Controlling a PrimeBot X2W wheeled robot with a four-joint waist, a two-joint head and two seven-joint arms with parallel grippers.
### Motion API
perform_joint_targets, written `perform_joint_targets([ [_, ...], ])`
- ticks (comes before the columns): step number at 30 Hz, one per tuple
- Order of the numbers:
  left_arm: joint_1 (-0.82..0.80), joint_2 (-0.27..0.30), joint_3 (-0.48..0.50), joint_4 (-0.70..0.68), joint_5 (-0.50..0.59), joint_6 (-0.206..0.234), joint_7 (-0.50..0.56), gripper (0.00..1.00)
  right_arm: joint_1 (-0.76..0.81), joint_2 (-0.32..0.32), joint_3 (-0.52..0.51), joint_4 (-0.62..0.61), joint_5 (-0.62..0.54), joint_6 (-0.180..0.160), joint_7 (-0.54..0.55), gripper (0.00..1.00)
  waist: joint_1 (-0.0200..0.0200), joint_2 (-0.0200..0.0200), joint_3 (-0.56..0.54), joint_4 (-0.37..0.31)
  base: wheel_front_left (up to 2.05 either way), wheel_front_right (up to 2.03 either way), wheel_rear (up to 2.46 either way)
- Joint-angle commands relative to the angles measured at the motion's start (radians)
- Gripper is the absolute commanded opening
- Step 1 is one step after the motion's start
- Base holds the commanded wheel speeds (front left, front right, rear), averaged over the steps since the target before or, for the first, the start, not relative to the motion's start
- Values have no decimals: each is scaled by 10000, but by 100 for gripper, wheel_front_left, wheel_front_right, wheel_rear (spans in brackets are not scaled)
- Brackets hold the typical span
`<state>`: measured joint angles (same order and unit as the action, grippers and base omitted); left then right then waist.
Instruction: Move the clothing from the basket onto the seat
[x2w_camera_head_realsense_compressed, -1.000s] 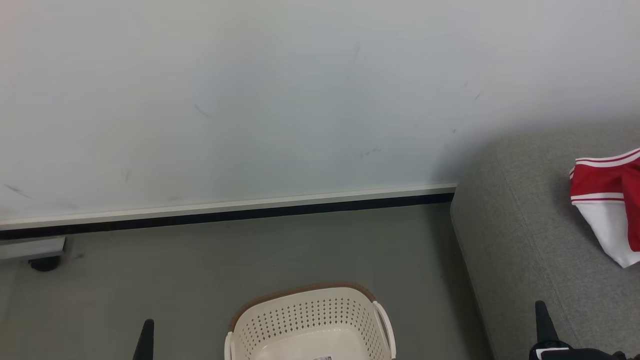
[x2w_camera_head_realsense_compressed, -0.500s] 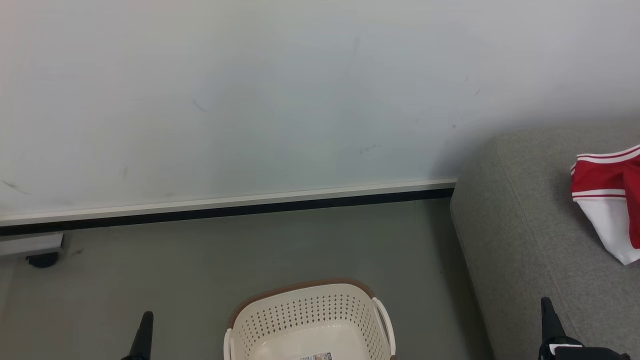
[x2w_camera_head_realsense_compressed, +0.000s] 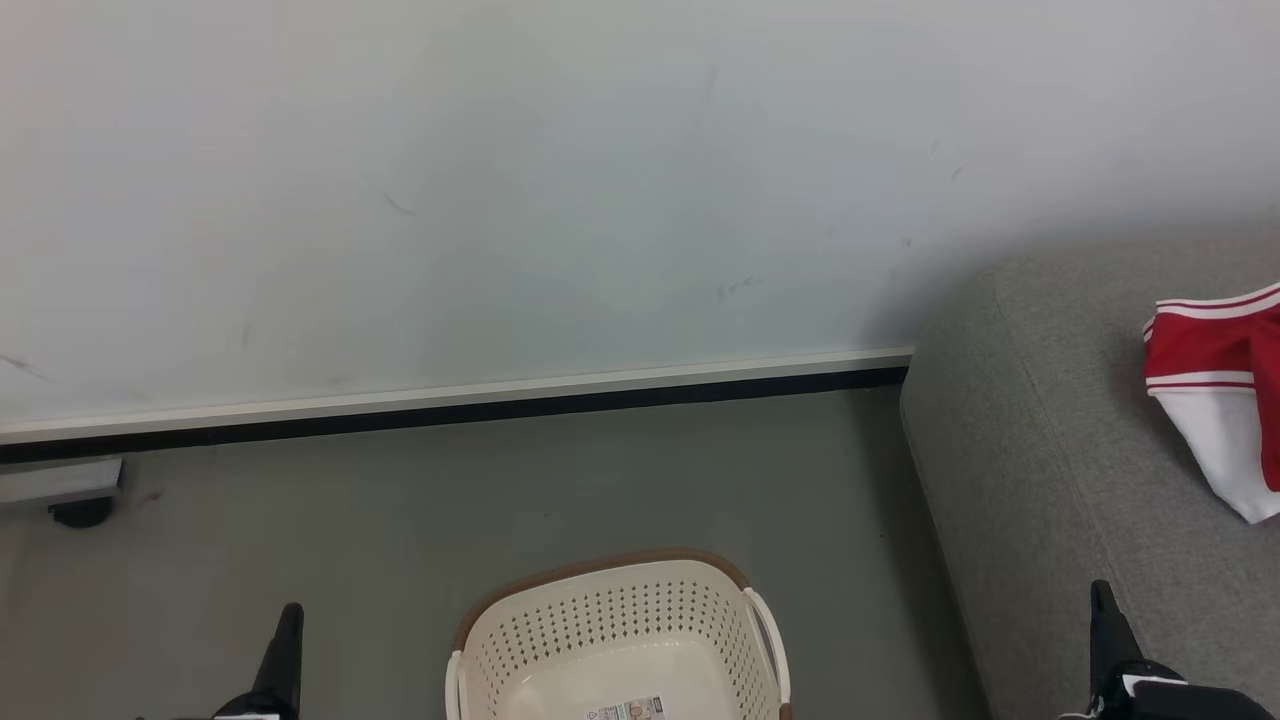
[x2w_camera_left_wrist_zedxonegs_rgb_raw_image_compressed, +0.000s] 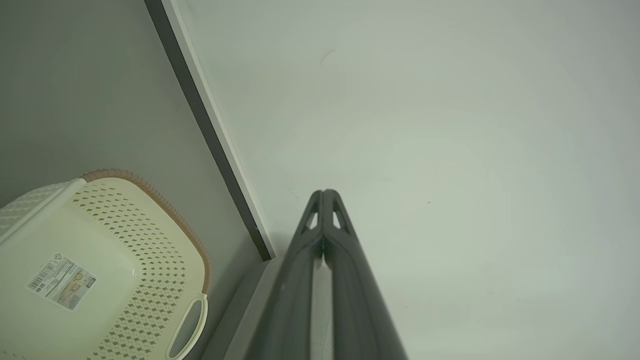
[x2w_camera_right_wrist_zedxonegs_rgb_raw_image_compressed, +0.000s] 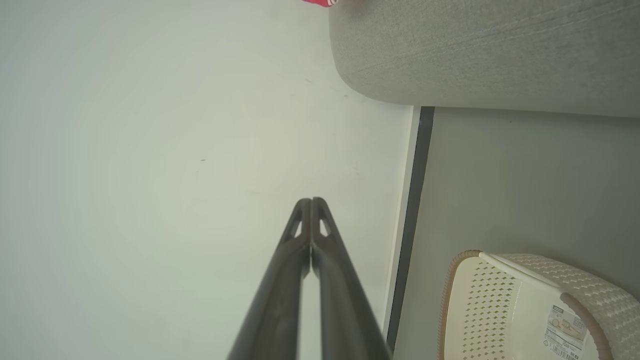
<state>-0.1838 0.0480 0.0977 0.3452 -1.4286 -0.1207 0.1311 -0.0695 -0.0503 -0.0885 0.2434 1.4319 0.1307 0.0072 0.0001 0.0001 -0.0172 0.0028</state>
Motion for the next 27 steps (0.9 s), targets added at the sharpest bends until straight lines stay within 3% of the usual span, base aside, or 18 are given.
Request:
perform_joint_targets([
  [1, -134, 35, 70, 20, -213, -22, 72, 0, -82, 1, -42, -79, 232, 1, 34, 0, -1, -1, 15, -2, 0, 0, 0],
  [27, -419, 36, 193, 195, -1771, -114, 536, 0, -163, 4, -290, -244, 1861, 0, 371, 0, -1, -1, 235, -34, 0, 0, 0],
])
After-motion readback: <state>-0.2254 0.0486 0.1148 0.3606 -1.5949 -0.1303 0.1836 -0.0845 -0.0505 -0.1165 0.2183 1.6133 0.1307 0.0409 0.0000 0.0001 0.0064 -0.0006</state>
